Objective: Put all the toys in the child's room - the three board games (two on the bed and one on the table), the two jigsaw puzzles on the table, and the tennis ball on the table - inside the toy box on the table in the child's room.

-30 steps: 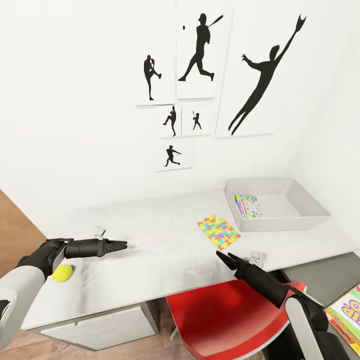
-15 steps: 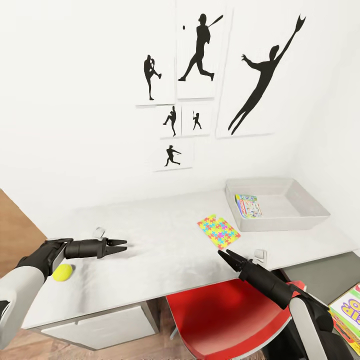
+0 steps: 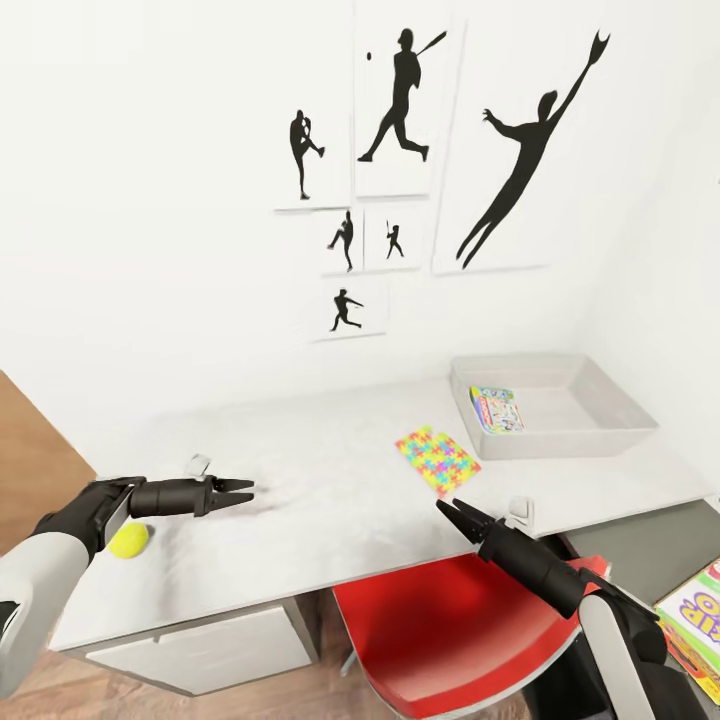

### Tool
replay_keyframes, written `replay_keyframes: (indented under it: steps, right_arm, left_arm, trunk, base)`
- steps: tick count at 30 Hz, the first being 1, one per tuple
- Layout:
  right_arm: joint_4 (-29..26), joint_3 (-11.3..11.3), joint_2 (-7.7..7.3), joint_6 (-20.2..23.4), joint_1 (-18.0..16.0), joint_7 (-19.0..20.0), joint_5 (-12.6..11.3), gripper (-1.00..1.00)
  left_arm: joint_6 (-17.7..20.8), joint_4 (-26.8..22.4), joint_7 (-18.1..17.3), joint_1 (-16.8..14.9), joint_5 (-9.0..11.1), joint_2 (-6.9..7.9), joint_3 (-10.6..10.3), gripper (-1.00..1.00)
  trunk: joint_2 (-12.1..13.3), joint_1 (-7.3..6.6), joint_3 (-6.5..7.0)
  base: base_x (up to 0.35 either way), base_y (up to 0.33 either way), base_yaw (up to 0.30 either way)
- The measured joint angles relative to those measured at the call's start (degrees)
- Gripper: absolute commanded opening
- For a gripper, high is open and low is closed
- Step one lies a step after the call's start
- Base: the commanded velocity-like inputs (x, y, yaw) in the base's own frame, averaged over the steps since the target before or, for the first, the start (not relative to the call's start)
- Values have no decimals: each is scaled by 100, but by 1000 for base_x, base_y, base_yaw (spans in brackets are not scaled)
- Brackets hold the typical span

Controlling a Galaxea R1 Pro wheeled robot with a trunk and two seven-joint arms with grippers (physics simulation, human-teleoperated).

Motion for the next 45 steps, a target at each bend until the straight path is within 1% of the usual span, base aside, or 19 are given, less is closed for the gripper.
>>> replay_keyframes:
  steps: [6, 19, 23, 28, 32, 37, 42, 45]
  right_arm:
    - [0, -12, 0, 0, 0, 0, 0, 100]
    - [0, -13, 0, 0, 0, -6, 1, 100]
    - [2, -20, 0, 0, 0, -6, 1, 100]
    - [3, -22, 0, 0, 0, -9, 1, 100]
    - [3, -22, 0, 2, 0, -16, 0, 100]
    - [15, -24, 0, 2, 0, -43, 0, 100]
    - [50, -42, 0, -5, 0, -45, -1, 100]
    - [58, -144, 7, 5, 0, -66, 5, 100]
  left_arm:
    - [0, 0, 0, 5, 2, 6, -1, 100]
    - [0, 0, 1, 12, 9, 12, 5, 100]
    - [15, 13, 1, 16, 17, 54, 7, 100]
    - [213, 17, 1, 17, 19, 95, 10, 100]
    - [381, 17, 1, 18, 20, 110, 16, 100]
    - [423, 18, 1, 18, 21, 119, 22, 100]
    - [501, 13, 1, 18, 20, 122, 25, 100]
    - [624, 0, 1, 18, 16, 117, 25, 100]
  trunk:
    - [0, -1, 0]
    - [-1, -2, 0]
    - [-1, -2, 0]
    - [-1, -2, 0]
    - [158, -89, 71]
    - [360, -200, 162]
    - [362, -200, 162]
    - [362, -200, 162]
  base:
    - [-135, 81, 0]
    - [-13, 8, 0]
    - [0, 0, 0]
    - [0, 0, 0]
    - [0, 0, 0]
    - [0, 0, 0]
    - [0, 0, 0]
    - [0, 0, 0]
